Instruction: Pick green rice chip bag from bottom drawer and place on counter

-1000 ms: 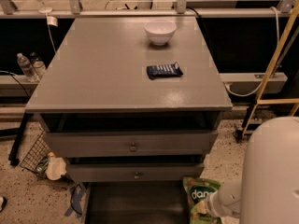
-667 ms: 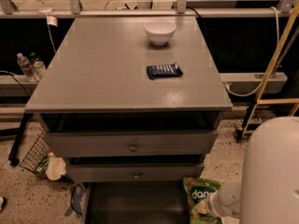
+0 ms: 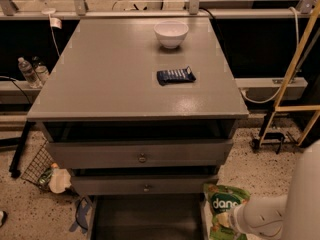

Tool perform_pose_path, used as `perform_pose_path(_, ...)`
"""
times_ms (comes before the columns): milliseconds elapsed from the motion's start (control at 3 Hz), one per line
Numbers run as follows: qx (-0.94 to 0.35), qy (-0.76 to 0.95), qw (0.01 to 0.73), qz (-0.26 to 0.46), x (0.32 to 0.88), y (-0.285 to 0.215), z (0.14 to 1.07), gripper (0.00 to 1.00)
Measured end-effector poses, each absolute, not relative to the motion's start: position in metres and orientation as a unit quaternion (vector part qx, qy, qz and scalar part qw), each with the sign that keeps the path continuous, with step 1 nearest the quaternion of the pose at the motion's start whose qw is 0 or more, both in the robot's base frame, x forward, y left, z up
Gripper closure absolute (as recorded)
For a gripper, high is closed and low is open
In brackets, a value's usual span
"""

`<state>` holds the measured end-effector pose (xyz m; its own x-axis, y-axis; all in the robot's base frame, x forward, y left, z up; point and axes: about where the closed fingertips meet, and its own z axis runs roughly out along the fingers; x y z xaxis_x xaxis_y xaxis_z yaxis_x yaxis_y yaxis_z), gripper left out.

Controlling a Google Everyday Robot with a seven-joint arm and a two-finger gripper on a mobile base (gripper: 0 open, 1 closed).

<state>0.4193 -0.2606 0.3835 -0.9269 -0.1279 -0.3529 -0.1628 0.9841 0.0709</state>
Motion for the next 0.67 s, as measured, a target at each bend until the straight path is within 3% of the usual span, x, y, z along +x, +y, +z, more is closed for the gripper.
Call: perform_pose_path(667, -0.064, 0.969, 0.239, 0.024, 0.417, -0.293, 0.440, 1.00)
